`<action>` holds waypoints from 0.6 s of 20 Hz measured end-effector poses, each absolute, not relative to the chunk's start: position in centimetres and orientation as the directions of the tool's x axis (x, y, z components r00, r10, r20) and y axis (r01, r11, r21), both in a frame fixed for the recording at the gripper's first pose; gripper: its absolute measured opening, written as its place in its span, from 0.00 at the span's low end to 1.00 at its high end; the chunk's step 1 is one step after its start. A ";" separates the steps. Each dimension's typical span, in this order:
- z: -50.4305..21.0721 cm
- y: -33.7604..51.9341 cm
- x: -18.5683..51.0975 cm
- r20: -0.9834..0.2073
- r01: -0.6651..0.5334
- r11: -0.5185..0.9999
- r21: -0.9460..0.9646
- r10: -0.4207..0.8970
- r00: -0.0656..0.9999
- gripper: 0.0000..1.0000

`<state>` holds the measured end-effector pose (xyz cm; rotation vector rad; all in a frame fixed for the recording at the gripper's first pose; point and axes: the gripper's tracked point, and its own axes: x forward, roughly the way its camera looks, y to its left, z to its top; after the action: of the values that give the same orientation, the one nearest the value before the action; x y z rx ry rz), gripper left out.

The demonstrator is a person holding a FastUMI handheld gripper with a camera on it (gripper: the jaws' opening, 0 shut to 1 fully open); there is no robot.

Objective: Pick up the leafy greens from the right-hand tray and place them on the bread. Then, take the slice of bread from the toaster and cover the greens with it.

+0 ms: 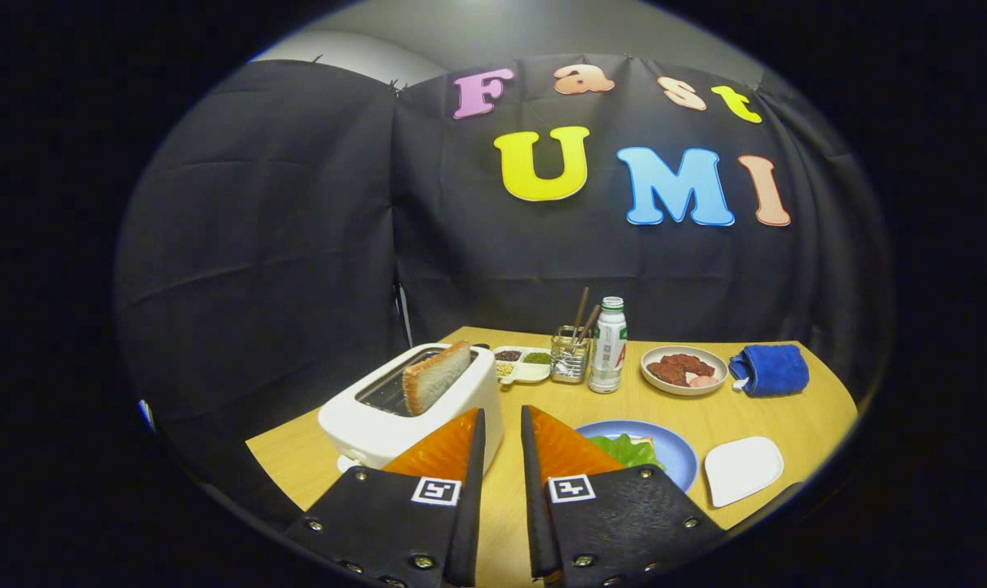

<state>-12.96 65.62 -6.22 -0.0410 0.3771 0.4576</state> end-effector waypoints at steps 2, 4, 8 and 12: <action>-6.0 67.1 -12.8 -0.315 -0.438 0.898 0.032 0.425 0.848 0.25; -6.3 68.7 -12.7 -0.299 -0.449 0.893 0.025 0.435 0.849 0.25; -6.6 70.3 -12.3 -0.308 -0.456 0.889 0.036 0.444 0.841 0.25; -7.9 72.1 -11.0 -0.347 -0.441 0.897 0.022 0.421 0.838 0.25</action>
<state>-11.03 72.12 -7.92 -0.0596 0.3536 0.4562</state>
